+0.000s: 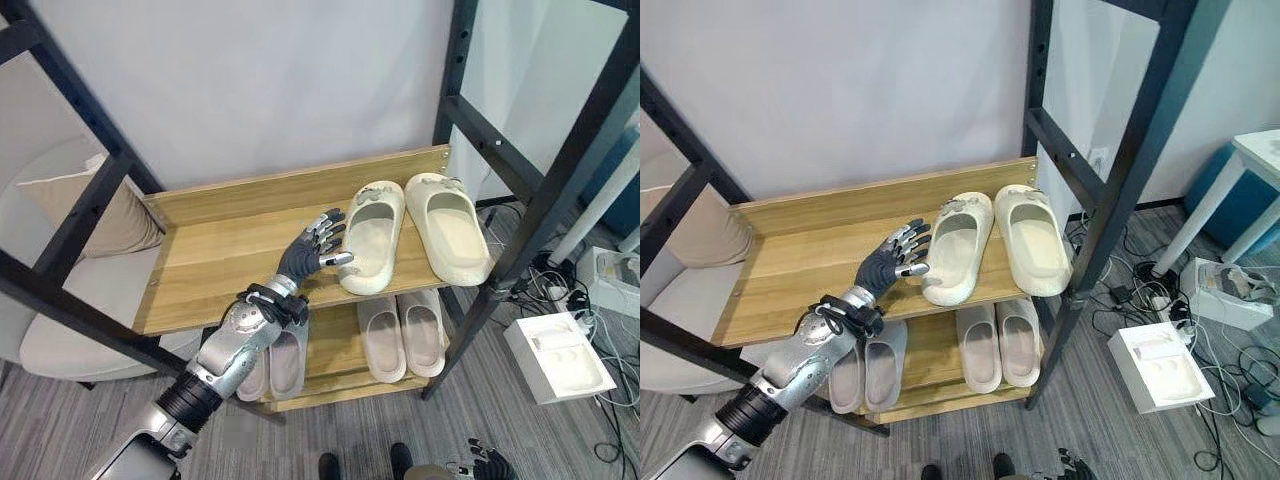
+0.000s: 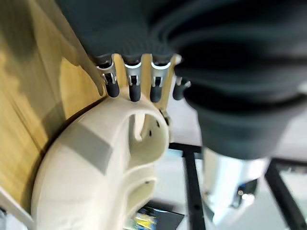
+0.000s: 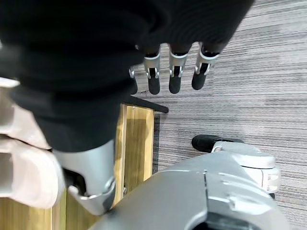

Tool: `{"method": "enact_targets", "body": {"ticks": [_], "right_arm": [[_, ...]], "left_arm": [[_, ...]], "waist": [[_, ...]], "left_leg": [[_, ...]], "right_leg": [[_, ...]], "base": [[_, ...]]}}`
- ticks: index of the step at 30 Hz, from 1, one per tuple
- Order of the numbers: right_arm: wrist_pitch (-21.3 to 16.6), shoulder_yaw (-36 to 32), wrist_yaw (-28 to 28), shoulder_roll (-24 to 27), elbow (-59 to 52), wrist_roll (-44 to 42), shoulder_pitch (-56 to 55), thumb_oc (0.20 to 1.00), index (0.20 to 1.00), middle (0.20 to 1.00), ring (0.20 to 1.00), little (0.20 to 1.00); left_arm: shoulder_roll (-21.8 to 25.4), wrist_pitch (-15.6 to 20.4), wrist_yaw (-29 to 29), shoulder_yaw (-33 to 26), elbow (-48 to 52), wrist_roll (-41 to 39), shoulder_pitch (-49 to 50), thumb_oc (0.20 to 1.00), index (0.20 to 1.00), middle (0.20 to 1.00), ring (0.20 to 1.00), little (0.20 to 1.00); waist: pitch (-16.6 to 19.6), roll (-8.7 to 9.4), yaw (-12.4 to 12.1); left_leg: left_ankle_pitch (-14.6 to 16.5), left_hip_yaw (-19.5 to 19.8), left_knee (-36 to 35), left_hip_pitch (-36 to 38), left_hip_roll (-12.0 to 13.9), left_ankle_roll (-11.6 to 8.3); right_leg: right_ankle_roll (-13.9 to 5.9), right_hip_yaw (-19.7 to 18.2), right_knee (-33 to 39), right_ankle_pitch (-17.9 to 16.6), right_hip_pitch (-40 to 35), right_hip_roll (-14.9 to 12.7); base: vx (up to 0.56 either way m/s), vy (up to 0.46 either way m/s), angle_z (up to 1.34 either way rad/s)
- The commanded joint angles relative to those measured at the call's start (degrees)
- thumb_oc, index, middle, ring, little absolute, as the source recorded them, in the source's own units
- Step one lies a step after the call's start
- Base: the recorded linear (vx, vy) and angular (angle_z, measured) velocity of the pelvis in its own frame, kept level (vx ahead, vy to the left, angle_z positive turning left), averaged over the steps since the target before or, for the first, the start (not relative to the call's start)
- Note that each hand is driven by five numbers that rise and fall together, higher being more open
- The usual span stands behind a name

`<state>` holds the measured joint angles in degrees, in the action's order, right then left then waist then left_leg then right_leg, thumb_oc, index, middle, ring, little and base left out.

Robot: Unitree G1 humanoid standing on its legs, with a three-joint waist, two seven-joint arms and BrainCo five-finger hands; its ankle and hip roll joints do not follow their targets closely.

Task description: Arrange the slippers neatly on the shoe rack.

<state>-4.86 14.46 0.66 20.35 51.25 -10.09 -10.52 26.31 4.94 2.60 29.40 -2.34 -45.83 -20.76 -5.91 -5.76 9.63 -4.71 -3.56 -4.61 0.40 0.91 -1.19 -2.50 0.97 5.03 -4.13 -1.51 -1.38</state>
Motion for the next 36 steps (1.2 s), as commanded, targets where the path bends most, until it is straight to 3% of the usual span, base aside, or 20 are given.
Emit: {"method": "enact_targets", "body": {"ticks": [1,13,17,23,34,36], "right_arm": [[-0.2,1.4,0.6,1.3,-1.0,0.5,0.0,1.000,1.000,1.000,1.000,1.000],[0.6,3.0,0.5,2.3,-2.3,-0.6,0.1,1.000,1.000,1.000,1.000,1.000],[0.5,3.1,0.6,1.9,-2.2,-0.8,0.5,1.000,1.000,1.000,1.000,1.000],[-0.3,2.5,1.0,0.2,-0.9,-1.1,0.9,1.000,1.000,1.000,1.000,1.000],[-0.6,2.0,1.7,-0.9,0.6,-0.8,1.8,1.000,1.000,1.000,1.000,1.000],[-0.7,1.8,1.7,-1.1,1.6,-1.5,2.4,1.000,1.000,1.000,1.000,1.000]], "left_arm": [[-2.1,2.0,1.3,-0.2,-1.2,-5.0,-8.3,1.000,1.000,1.000,1.000,1.000],[-4.5,0.6,2.9,4.7,-3.1,-4.3,-13.5,1.000,1.000,1.000,1.000,1.000],[-4.5,-0.2,4.7,3.5,-5.7,4.5,-13.7,1.000,1.000,1.000,1.000,1.000],[-4.3,1.2,8.9,-3.6,-9.6,16.8,-11.0,1.000,1.000,1.000,1.000,1.000],[-4.7,5.5,14.6,-14.3,-2.3,15.7,-9.6,1.000,1.000,1.000,1.000,1.000],[-4.2,7.4,13.2,-15.5,5.2,15.7,-9.8,1.000,1.000,1.000,1.000,1.000]], "waist": [[-0.3,2.11,0.5],[-0.2,1.51,2.0],[-0.2,1.60,1.9],[0.1,2.52,0.8],[0.6,3.48,-0.5],[0.8,3.91,-1.0]], "left_leg": [[2.9,1.1,-0.4,2.3,2.2,-3.57],[2.8,0.0,-0.4,2.4,2.4,-3.69],[3.0,0.1,-0.4,2.4,2.3,-3.62],[3.1,0.6,-0.4,2.5,2.4,-3.62],[3.4,1.1,-0.4,2.8,2.3,-3.48],[3.5,1.4,-0.4,2.6,2.3,-3.45]], "right_leg": [[-3.56,-0.1,0.0,5.6,-1.9,-2.1],[-3.61,-1.0,0.0,5.6,-1.6,-2.1],[-3.61,-1.0,0.0,5.4,-1.4,-2.2],[-3.49,-0.4,0.0,5.6,-1.9,-2.3],[-3.51,0.2,0.0,5.8,-2.5,-2.4],[-3.55,0.3,0.0,5.8,-2.5,-2.4]], "base": [[0.00,0.001,-0.09],[0.00,-0.001,-0.02],[0.00,-0.001,-0.02],[0.00,0.000,0.00],[0.00,0.001,0.01],[0.00,0.000,0.00]]}}
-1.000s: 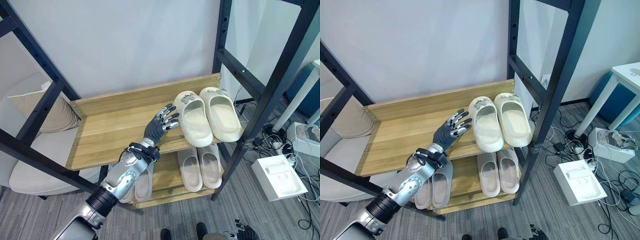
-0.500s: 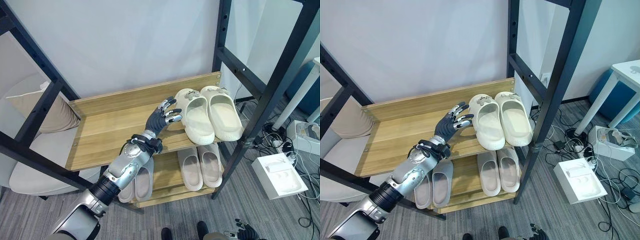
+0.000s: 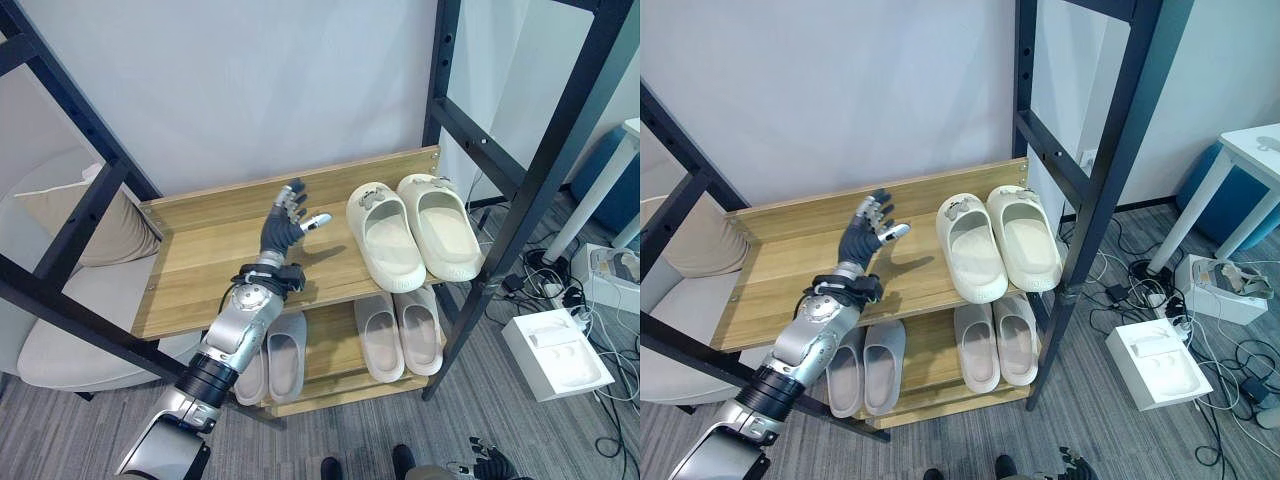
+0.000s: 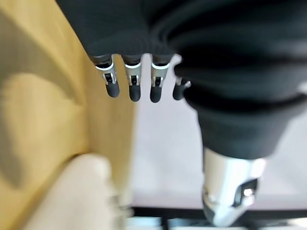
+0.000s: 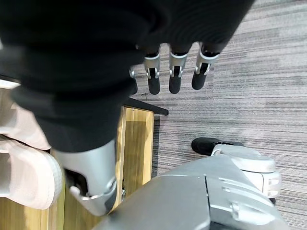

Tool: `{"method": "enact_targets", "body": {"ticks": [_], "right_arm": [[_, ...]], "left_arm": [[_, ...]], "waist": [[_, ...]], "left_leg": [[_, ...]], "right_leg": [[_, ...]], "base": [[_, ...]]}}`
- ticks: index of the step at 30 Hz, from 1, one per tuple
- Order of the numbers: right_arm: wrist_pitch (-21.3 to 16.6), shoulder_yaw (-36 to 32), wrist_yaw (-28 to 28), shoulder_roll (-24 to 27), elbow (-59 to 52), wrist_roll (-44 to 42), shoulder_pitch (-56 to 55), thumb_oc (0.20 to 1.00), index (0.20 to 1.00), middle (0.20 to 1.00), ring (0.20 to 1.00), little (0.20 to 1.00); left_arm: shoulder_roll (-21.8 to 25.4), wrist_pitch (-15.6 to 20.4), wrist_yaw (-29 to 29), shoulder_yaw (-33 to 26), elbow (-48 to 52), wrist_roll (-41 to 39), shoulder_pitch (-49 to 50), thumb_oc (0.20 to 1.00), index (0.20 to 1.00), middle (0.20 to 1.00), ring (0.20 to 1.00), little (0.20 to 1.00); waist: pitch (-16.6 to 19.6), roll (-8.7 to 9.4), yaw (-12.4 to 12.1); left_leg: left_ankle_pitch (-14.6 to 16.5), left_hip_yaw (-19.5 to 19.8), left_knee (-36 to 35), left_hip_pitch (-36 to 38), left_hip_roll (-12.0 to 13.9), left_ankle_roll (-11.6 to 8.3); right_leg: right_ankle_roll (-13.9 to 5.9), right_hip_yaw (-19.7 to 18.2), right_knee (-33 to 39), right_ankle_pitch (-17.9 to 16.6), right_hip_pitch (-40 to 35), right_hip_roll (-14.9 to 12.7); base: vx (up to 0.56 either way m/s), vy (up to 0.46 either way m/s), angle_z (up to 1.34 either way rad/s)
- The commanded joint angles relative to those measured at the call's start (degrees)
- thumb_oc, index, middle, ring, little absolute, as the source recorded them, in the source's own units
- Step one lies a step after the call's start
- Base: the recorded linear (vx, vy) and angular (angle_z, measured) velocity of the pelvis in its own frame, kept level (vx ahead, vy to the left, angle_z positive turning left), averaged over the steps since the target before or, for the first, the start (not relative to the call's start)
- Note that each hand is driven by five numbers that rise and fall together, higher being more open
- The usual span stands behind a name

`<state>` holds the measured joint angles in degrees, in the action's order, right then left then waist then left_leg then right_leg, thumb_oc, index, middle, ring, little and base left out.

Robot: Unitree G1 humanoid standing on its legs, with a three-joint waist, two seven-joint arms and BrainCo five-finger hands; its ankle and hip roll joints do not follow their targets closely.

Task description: Arrange the slippers neatly on the shoe rack.

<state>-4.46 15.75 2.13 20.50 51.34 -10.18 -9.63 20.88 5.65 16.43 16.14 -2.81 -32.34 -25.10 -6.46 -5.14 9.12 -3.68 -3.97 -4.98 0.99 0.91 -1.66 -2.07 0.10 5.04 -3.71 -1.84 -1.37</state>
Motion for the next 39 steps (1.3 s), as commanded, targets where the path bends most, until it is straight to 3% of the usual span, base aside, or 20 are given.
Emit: {"method": "enact_targets", "body": {"ticks": [1,3,4,10,15,17,22,23,25,26,32,39], "right_arm": [[-1.1,0.6,0.2,-1.2,1.6,-1.4,1.6,1.000,1.000,1.000,1.000,1.000],[-1.2,0.5,-0.4,-1.3,2.2,-1.9,1.5,1.000,1.000,1.000,1.000,1.000],[-1.2,0.8,-0.9,-1.4,3.2,-1.9,1.5,1.000,1.000,1.000,1.000,1.000],[-1.0,2.1,-2.2,-2.8,5.4,-1.7,2.9,1.000,1.000,1.000,1.000,1.000],[-1.4,2.7,-2.7,-2.9,5.2,-1.6,3.4,1.000,1.000,1.000,1.000,1.000],[-1.7,3.5,-3.3,-2.5,4.8,-1.0,3.8,1.000,1.000,1.000,1.000,1.000],[-2.4,4.4,-3.5,-2.4,4.1,-0.5,4.2,1.000,1.000,1.000,1.000,1.000],[-2.6,5.0,-3.7,-2.5,4.1,-0.2,5.1,1.000,1.000,1.000,1.000,1.000],[-2.8,5.1,-3.5,-2.5,3.7,-0.1,5.1,1.000,1.000,1.000,1.000,1.000],[-3.0,5.0,-3.3,-2.3,2.9,0.0,5.0,1.000,1.000,1.000,1.000,1.000],[-3.2,5.3,-2.9,-2.2,2.5,0.1,5.4,1.000,1.000,1.000,1.000,1.000],[-3.0,5.0,-2.5,-2.4,3.7,-0.7,6.0,1.000,1.000,1.000,1.000,1.000]], "left_arm": [[1.2,6.7,-0.6,-2.3,5.7,2.2,-5.4,1.000,1.000,1.000,1.000,1.000],[2.7,7.9,-3.3,-2.8,11.5,3.0,-5.3,1.000,1.000,1.000,1.000,1.000],[3.5,9.0,-7.2,-1.7,17.5,0.5,-5.7,1.000,1.000,1.000,1.000,1.000],[5.9,9.9,-13.8,2.4,29.2,0.3,-7.0,1.000,1.000,1.000,1.000,1.000],[8.8,9.4,-19.6,6.2,35.7,-1.4,-8.0,1.000,1.000,1.000,1.000,1.000],[11.2,7.6,-24.9,12.1,38.7,-4.3,-9.4,1.000,1.000,1.000,1.000,1.000],[11.7,5.2,-29.1,20.8,35.4,-1.2,-8.1,1.000,1.000,1.000,1.000,1.000],[12.0,3.7,-31.5,25.7,32.3,1.2,-6.9,1.000,1.000,1.000,1.000,1.000],[11.2,3.0,-32.1,27.4,29.6,1.2,-5.1,1.000,1.000,1.000,1.000,1.000],[12.1,2.9,-32.8,29.1,26.0,6.0,-4.0,1.000,1.000,1.000,1.000,1.000],[11.1,1.6,-33.8,32.5,17.8,10.8,-0.7,1.000,1.000,1.000,1.000,1.000],[11.6,0.8,-33.9,32.4,9.4,15.7,6.2,1.000,1.000,1.000,1.000,1.000]], "waist": [[1.3,3.30,-0.5],[1.4,3.55,-0.9],[1.6,3.77,-1.2],[1.8,4.41,-2.2],[1.8,4.71,-2.9],[1.7,4.76,-3.1],[1.2,4.76,-3.1],[1.0,4.65,-2.9],[0.8,4.63,-2.9],[0.6,4.58,-2.8],[0.3,4.37,-2.4],[0.3,4.32,-2.7]], "left_leg": [[2.5,1.7,0.0,2.0,2.3,-2.98],[2.7,1.8,0.0,2.0,2.3,-2.96],[2.8,1.8,0.0,2.0,2.2,-2.92],[3.3,2.4,0.0,2.1,2.1,-2.85],[3.4,2.8,0.0,2.0,2.1,-2.83],[3.4,3.0,0.0,1.8,2.0,-2.77],[3.4,3.0,0.0,1.9,1.9,-2.58],[3.4,2.8,0.0,1.9,1.9,-2.44],[3.4,2.8,0.0,1.9,1.9,-2.33],[3.0,2.6,0.0,1.5,1.9,-2.23],[3.1,2.3,0.0,1.6,1.8,-1.94],[3.2,2.2,0.0,1.8,1.8,-1.79]], "right_leg": [[-3.99,1.2,0.0,5.4,-2.2,-2.4],[-4.04,1.2,0.0,5.4,-2.2,-2.5],[-4.13,1.3,0.0,5.5,-2.3,-2.5],[-4.25,1.8,0.0,5.6,-2.6,-2.7],[-4.32,2.1,0.0,5.7,-2.7,-2.7],[-4.48,2.2,0.0,5.7,-2.6,-2.7],[-4.55,2.2,0.0,5.7,-2.5,-2.6],[-4.61,2.1,0.0,5.7,-2.5,-2.7],[-4.64,2.1,0.0,5.7,-2.4,-2.7],[-4.62,1.9,0.0,5.2,-1.9,-2.6],[-4.74,1.7,0.0,5.1,-1.7,-2.8],[-4.75,1.5,0.0,5.0,-1.8,-3.0]], "base": [[0.00,0.000,0.00],[0.00,0.000,0.00],[0.00,0.000,0.00],[0.00,0.003,0.03],[-0.01,0.004,0.09],[-0.02,0.016,0.09],[0.00,0.007,0.02],[0.00,0.000,0.00],[-0.02,0.010,-0.01],[-0.04,0.020,-0.03],[-0.01,0.007,-0.01],[0.01,0.008,-0.03]]}}
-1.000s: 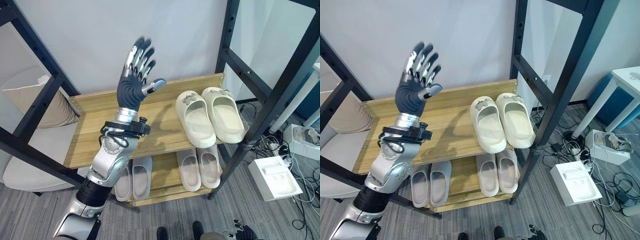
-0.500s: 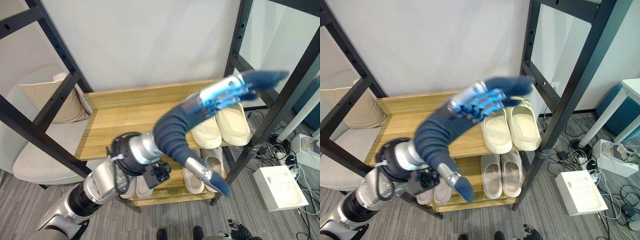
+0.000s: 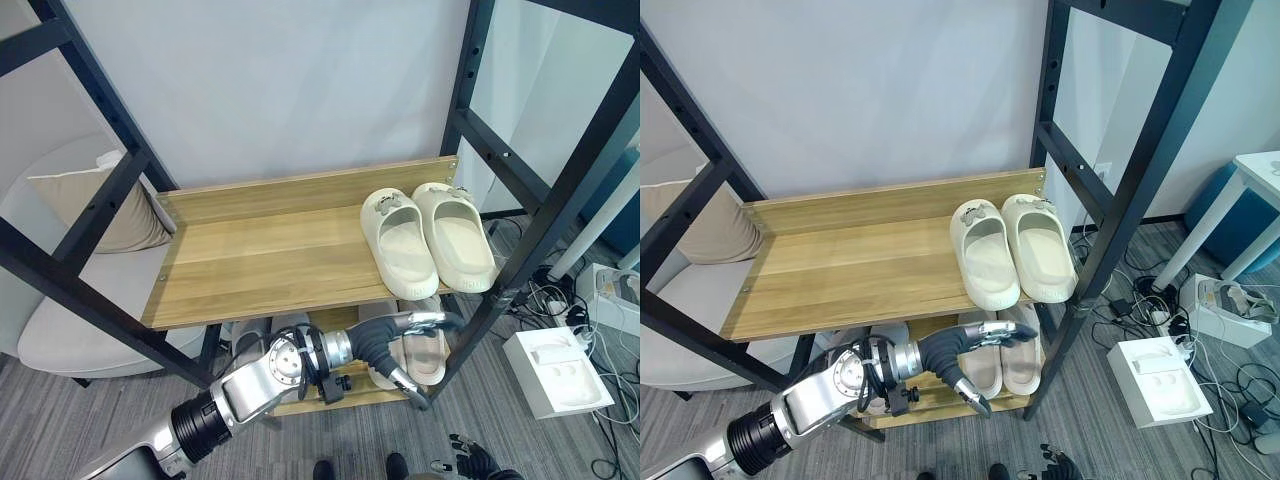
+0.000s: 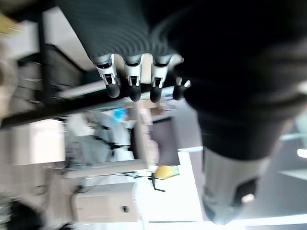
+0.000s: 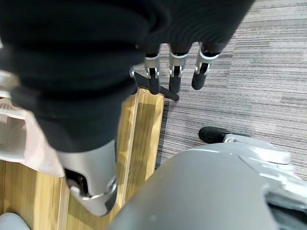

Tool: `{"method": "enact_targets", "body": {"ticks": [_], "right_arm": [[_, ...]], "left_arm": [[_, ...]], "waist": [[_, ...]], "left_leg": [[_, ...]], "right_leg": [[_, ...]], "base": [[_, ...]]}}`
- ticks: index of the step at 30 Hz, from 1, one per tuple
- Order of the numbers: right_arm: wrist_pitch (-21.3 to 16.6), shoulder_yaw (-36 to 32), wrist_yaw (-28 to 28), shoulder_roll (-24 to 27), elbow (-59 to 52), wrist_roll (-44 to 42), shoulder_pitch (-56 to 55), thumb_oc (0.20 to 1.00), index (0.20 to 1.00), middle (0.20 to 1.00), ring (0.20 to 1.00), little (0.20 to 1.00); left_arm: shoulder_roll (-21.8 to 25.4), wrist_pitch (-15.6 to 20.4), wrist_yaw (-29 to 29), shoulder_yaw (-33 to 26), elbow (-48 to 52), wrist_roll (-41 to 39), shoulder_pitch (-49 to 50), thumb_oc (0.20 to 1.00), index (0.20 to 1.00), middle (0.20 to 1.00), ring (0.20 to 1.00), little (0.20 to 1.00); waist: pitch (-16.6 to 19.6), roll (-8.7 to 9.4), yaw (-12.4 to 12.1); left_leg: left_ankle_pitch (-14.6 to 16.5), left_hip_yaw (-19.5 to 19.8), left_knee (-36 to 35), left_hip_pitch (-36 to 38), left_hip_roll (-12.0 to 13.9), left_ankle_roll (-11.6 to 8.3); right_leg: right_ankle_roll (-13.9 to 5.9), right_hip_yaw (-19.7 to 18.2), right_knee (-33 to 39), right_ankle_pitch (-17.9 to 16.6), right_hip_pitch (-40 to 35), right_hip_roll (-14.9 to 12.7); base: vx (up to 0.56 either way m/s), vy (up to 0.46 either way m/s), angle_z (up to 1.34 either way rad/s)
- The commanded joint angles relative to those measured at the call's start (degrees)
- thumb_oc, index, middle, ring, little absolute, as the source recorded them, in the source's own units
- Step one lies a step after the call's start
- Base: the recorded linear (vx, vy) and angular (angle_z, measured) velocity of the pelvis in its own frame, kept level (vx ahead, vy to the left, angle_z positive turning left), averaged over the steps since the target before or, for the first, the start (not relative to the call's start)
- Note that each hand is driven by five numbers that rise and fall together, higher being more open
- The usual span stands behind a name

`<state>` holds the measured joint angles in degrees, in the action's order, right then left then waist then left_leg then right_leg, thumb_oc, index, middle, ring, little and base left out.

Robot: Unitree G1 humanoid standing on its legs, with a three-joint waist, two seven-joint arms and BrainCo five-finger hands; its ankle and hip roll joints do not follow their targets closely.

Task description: Arrange the slippers neatly on the shoe rack.

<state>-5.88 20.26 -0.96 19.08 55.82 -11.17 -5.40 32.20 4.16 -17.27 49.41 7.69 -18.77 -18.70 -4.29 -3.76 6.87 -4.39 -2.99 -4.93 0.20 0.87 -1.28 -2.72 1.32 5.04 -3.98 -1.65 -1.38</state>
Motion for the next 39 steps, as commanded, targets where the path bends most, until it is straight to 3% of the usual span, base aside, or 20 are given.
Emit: {"method": "enact_targets", "body": {"ticks": [1,8,12,29,35,39], "right_arm": [[-1.5,0.3,0.7,-1.2,-0.4,-0.2,2.1,1.000,1.000,1.000,1.000,1.000],[-1.0,0.4,0.5,-1.4,0.7,-1.0,2.2,1.000,1.000,1.000,1.000,1.000],[-0.6,0.6,0.4,-1.7,2.2,-1.3,2.5,1.000,1.000,1.000,1.000,1.000],[-0.3,-3.3,1.1,-2.0,8.6,-1.4,4.2,1.000,1.000,1.000,1.000,1.000],[-0.4,-5.1,1.5,-2.1,10.2,-1.5,4.2,1.000,1.000,1.000,1.000,1.000],[-0.5,-6.0,2.2,-1.9,10.8,-1.5,4.2,1.000,1.000,1.000,1.000,1.000]], "left_arm": [[0.7,2.4,-0.3,-1.5,-4.2,5.1,2.2,1.000,1.000,1.000,1.000,1.000],[0.8,2.0,0.8,-5.1,-15.7,11.4,10.5,1.000,1.000,1.000,1.000,1.000],[-2.8,1.7,4.6,-9.9,-28.6,15.9,15.0,1.000,1.000,1.000,1.000,1.000],[-14.3,-0.4,16.6,-33.4,-67.9,11.6,17.6,1.000,1.000,1.000,1.000,1.000],[-15.3,0.0,18.6,-41.9,-74.7,4.1,16.3,1.000,1.000,1.000,1.000,1.000],[-15.5,0.6,20.1,-44.5,-76.3,1.7,15.2,1.000,1.000,1.000,1.000,1.000]], "waist": [[-1.9,2.99,-0.7],[-1.8,2.79,-1.4],[-1.7,2.73,-2.0],[-1.7,2.62,-3.6],[-1.5,3.06,-3.9],[-1.3,3.49,-3.9]], "left_leg": [[3.9,1.1,-0.1,2.6,1.8,-2.20],[3.8,1.0,-0.1,2.8,1.9,-2.17],[4.2,1.2,-0.1,3.3,2.0,-2.20],[3.3,2.1,-0.1,2.8,1.9,-2.22],[3.4,2.2,-0.1,3.0,1.9,-2.33],[3.6,2.1,-0.1,3.2,1.9,-2.38]], "right_leg": [[-4.09,0.3,0.0,5.3,-1.9,-2.9],[-3.97,0.2,0.0,5.4,-2.0,-2.9],[-3.88,0.5,0.0,5.8,-2.6,-2.8],[-3.45,1.7,0.0,5.7,-2.6,-2.7],[-3.37,1.8,0.0,5.8,-2.8,-2.6],[-3.29,1.7,0.0,6.0,-3.1,-2.7]], "base": [[0.00,0.000,0.00],[0.00,0.000,0.00],[0.03,-0.001,0.00],[0.00,0.003,0.01],[0.00,0.000,0.00],[0.00,0.000,0.00]]}}
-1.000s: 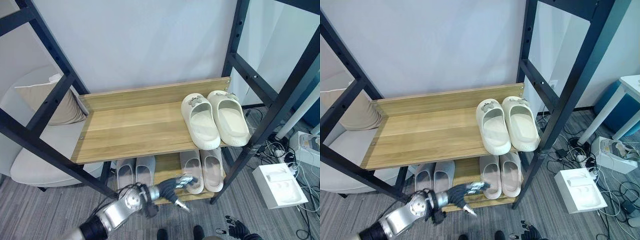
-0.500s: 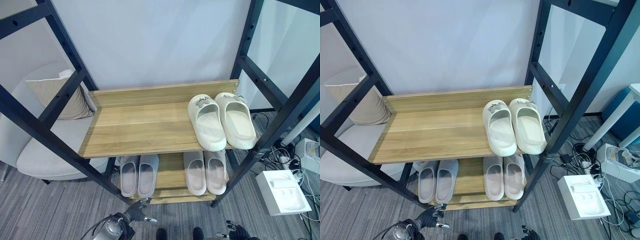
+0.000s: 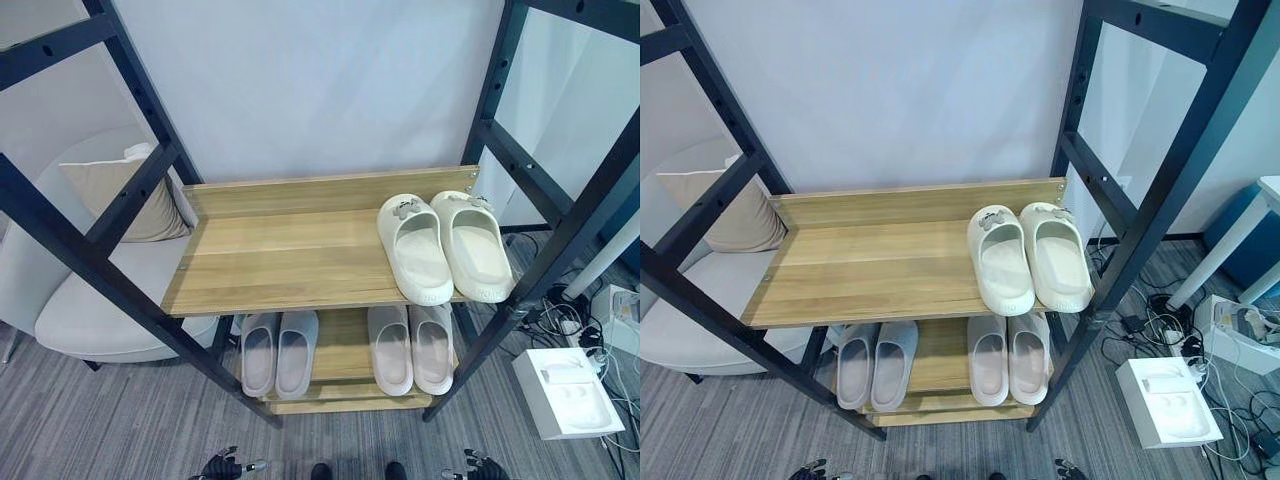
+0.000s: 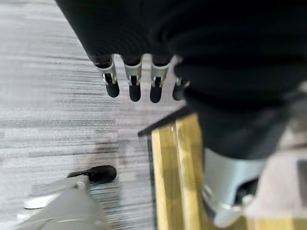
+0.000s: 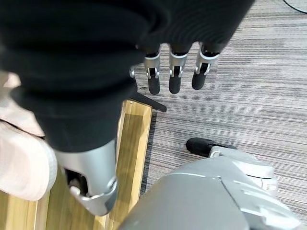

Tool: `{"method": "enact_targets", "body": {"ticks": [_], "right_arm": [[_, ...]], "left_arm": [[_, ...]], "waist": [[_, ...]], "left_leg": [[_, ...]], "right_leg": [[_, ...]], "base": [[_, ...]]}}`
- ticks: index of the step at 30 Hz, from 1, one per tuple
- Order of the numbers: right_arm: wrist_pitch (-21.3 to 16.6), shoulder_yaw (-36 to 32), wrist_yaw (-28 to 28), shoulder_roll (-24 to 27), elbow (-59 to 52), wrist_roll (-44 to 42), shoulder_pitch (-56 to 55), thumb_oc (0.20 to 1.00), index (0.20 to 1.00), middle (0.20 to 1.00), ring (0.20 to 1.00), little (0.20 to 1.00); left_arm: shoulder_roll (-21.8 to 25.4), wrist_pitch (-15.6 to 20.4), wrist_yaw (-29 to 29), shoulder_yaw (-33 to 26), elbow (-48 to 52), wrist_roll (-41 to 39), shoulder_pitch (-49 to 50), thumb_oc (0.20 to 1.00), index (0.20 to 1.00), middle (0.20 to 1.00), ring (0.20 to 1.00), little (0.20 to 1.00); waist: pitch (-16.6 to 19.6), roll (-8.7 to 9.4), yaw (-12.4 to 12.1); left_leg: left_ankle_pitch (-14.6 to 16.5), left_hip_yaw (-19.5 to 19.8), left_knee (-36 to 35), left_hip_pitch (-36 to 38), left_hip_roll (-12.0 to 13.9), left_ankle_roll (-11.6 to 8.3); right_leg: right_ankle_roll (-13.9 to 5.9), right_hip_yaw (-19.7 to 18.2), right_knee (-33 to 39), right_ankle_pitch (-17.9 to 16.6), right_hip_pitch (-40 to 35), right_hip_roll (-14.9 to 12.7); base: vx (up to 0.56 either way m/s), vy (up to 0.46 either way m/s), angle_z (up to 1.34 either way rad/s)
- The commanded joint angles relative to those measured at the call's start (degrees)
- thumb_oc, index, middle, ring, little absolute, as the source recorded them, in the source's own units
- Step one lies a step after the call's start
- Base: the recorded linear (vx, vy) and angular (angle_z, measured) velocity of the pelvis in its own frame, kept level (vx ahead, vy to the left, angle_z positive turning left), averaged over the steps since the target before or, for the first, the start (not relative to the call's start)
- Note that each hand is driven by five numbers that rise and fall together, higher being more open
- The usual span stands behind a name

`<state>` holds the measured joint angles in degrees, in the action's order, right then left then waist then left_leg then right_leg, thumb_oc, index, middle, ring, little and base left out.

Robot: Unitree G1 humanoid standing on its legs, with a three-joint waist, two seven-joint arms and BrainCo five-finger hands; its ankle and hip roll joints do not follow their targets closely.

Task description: Arrange the slippers neatly on the shoe rack.

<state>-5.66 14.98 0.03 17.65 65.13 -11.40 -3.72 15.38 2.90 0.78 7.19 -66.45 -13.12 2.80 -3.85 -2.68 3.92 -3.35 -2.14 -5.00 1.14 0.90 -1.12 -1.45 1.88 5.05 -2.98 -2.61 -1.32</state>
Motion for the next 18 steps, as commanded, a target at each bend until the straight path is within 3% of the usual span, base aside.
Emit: {"method": "enact_targets", "body": {"ticks": [1,8,18], "right_arm": [[-0.7,-0.9,1.3,-0.4,1.6,-1.4,2.5,1.000,1.000,1.000,1.000,1.000],[-1.3,-2.1,2.3,-0.1,1.5,-2.9,2.7,1.000,1.000,1.000,1.000,1.000],[-3.1,-1.6,2.8,1.1,-8.5,-4.8,2.5,1.000,1.000,1.000,1.000,1.000]], "left_arm": [[1.3,2.0,2.4,-2.4,-2.2,-3.9,-6.7,1.000,1.000,1.000,1.000,1.000],[0.3,3.2,3.4,-1.1,0.3,-4.6,-7.5,1.000,1.000,1.000,1.000,1.000],[-0.3,4.0,3.3,1.9,4.5,-3.7,-6.9,1.000,1.000,1.000,1.000,1.000]], "waist": [[-1.6,2.55,-1.0],[-1.2,2.77,-0.7],[-0.5,3.00,-0.4]], "left_leg": [[2.6,1.2,0.0,2.3,1.9,-2.53],[2.8,1.0,0.0,2.6,1.9,-2.45],[3.1,0.6,0.0,3.1,2.1,-2.39]], "right_leg": [[-4.57,1.1,-0.1,5.0,-2.2,-2.7],[-4.66,0.9,-0.1,5.0,-2.3,-2.8],[-4.75,0.4,-0.1,5.0,-2.5,-2.8]], "base": [[0.00,0.000,0.00],[0.00,0.000,0.00],[0.00,0.000,0.00]]}}
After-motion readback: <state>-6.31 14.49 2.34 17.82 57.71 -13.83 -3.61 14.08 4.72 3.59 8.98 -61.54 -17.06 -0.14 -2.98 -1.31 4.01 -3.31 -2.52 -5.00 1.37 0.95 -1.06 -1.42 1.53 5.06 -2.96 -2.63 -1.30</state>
